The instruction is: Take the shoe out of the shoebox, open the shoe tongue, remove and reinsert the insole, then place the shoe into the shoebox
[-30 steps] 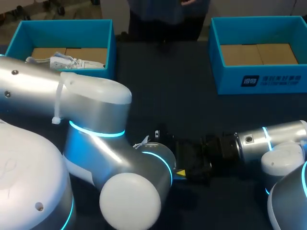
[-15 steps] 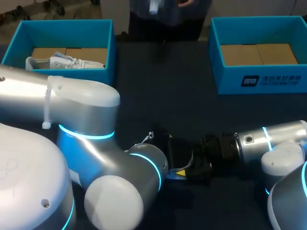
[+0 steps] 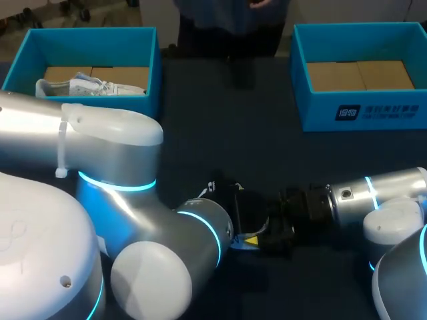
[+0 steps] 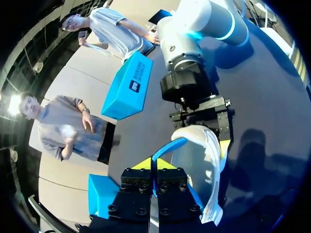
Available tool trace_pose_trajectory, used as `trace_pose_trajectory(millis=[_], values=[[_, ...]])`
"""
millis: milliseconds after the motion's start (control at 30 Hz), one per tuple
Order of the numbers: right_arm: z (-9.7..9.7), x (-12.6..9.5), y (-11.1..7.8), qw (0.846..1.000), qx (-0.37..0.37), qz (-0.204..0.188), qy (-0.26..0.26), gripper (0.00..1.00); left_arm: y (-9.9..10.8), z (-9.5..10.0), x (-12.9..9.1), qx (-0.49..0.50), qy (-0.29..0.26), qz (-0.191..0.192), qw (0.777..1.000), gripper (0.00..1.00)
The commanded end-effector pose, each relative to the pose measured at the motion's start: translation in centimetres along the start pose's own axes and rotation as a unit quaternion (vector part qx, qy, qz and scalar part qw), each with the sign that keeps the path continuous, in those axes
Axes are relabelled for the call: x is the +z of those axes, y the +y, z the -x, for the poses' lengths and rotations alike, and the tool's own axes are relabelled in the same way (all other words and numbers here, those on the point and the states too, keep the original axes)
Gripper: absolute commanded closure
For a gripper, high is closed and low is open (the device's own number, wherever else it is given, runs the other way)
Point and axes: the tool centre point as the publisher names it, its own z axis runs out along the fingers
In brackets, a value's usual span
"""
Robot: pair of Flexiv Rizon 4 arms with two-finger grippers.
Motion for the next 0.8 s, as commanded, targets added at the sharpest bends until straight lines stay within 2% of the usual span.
trace_pose_trajectory(millis=[33, 800], values=[[-0.08, 0.06, 0.14, 1.000, 0.000, -0.002, -0.001, 1.00, 0.03, -0.37, -2.10, -0.013, -0.018, -0.002, 1.000, 1.00], [-0.08, 0.06, 0.14, 1.000, 0.000, -0.002, -0.001, 1.00, 0.42, -0.30, -2.82, -0.110, -0.039, -0.018, 0.993, 1.00]])
